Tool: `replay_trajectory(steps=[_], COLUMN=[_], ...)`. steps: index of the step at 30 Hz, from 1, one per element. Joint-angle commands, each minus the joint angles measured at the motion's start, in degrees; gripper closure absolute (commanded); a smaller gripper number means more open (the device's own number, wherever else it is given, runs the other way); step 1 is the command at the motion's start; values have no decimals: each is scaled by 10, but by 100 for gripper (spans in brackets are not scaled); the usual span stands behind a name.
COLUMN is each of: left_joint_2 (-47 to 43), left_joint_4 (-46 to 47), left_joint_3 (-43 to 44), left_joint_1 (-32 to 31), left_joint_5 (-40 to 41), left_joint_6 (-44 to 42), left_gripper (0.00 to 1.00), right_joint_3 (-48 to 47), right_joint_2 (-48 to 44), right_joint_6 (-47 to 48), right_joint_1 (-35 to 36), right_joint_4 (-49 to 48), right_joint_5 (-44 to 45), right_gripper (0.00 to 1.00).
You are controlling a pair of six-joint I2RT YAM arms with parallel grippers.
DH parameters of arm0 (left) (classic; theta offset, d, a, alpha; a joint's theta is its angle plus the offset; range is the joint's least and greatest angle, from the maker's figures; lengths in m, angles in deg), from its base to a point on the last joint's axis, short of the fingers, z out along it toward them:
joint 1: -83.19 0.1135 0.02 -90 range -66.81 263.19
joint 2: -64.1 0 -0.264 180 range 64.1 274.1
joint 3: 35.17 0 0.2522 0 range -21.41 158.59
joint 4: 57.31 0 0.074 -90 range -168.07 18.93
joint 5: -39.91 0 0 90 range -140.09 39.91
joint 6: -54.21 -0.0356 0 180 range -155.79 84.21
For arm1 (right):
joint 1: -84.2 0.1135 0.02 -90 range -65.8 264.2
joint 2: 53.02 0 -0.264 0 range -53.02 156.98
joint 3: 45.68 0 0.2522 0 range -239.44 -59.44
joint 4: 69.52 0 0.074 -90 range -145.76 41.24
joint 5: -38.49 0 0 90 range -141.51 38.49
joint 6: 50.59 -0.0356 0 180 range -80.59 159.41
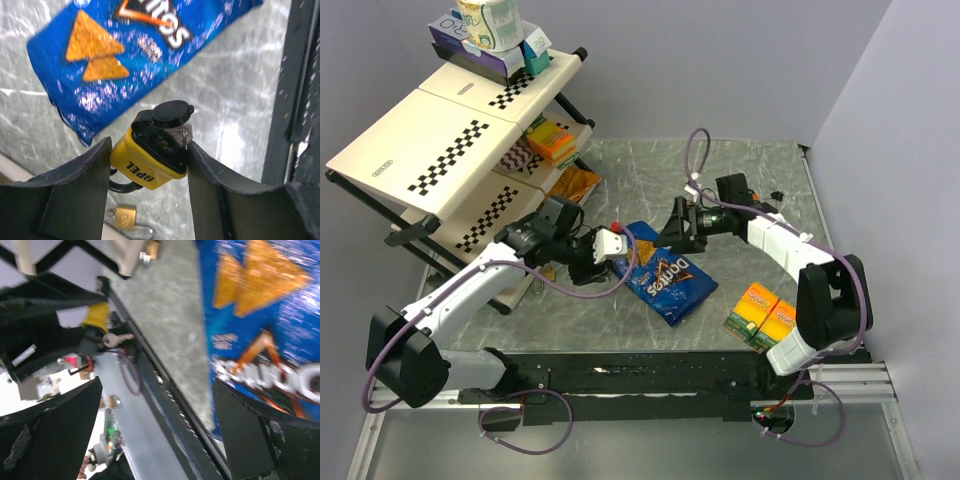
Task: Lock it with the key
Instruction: Pick up the lock from the center of the board, then lock the lock.
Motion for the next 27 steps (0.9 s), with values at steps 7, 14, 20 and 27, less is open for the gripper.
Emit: replay_trajectory(steps=[7,14,20,27], left_joint_2=[-13,4,5,14], left_joint_4=[60,92,115,126], left_joint_3=[48,56,60,73], left_joint_1=[-58,-59,-62,-75], left_joint_5=[18,19,27,56], left_joint_6=[112,174,193,220], left_gripper=[99,99,99,99], right_joint_3=[-18,-21,-28,-44], right_joint_2=[-4,19,34,48], right_joint_6=[-163,-179,-190,-211], right_joint_1=[91,120,138,152], right_joint_4=[-196,-209,-213,-223], right_joint_5=[-24,-23,-21,-26], right_gripper=[5,13,13,18])
